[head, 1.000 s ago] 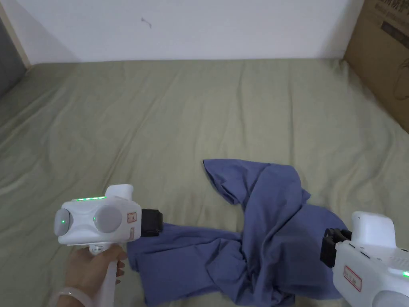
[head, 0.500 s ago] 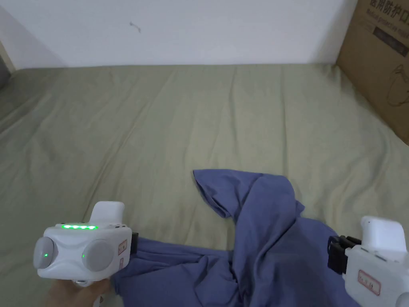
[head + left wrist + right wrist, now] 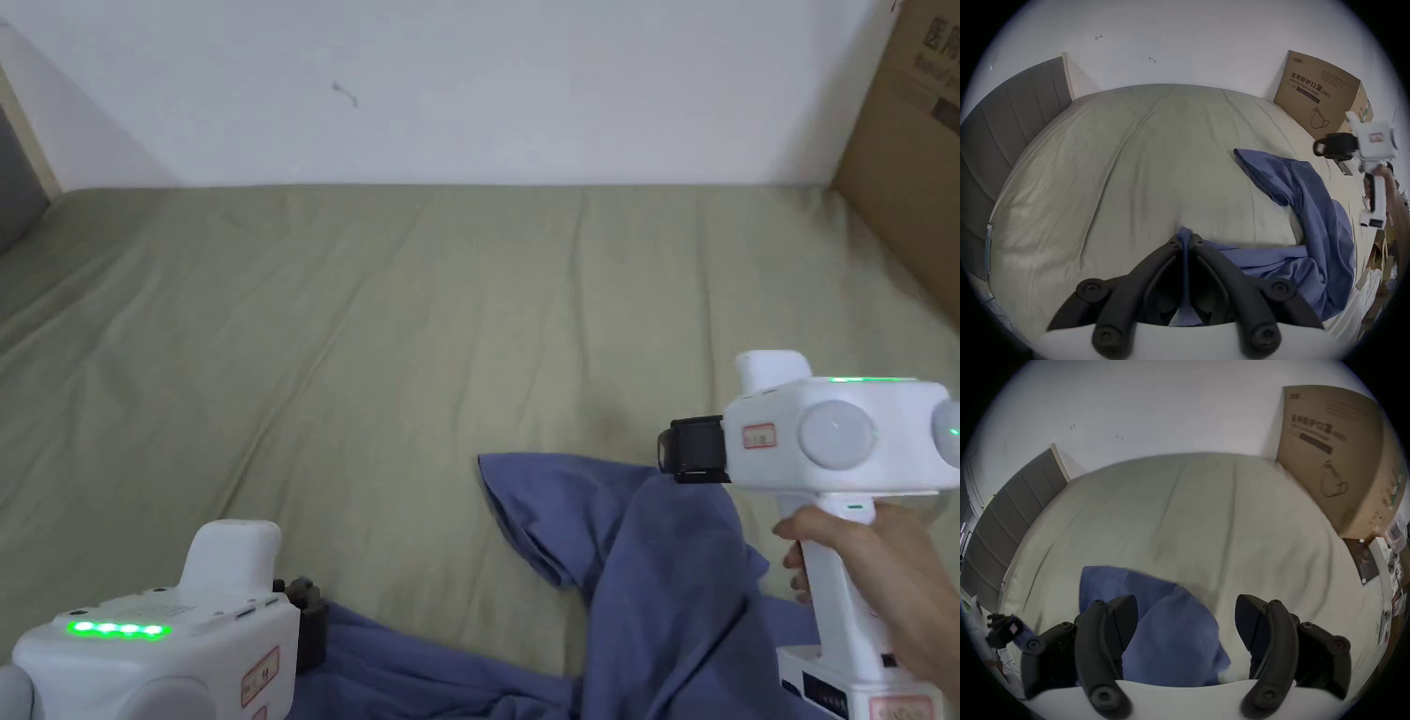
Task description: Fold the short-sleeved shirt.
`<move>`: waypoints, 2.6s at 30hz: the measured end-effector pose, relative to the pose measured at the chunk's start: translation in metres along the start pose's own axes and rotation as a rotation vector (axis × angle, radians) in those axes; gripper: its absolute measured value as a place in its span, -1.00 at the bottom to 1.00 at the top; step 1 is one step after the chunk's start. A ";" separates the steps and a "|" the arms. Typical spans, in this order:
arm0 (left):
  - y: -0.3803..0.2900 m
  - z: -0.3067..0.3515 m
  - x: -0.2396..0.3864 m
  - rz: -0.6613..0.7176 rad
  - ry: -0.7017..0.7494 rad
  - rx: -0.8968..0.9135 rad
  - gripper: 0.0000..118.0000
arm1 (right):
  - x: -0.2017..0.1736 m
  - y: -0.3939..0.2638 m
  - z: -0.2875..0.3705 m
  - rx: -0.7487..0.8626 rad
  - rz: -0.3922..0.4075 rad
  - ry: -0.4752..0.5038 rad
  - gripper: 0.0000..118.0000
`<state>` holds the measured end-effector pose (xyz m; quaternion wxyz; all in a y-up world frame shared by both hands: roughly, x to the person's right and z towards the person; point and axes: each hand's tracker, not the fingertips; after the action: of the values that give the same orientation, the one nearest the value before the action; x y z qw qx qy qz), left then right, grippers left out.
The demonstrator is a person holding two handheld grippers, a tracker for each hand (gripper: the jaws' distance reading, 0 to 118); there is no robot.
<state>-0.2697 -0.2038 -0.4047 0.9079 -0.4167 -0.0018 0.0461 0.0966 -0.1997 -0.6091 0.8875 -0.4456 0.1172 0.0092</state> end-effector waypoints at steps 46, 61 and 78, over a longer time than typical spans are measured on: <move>0.223 0.228 -0.004 -0.043 0.250 0.463 -0.96 | 0.084 0.105 0.344 0.392 -0.165 -0.169 -0.95; 0.405 0.267 -0.025 0.009 0.376 0.735 -0.96 | 0.030 0.300 0.392 0.669 -0.171 -0.204 -0.95; 0.447 0.152 -0.048 0.002 0.428 0.822 -0.96 | 0.034 0.325 0.296 0.643 -0.179 -0.221 -0.95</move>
<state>-0.3609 0.1964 -0.6422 0.9777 -0.0222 0.2045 -0.0432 0.1500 0.2280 -0.7029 0.9871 -0.1480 -0.0219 -0.0578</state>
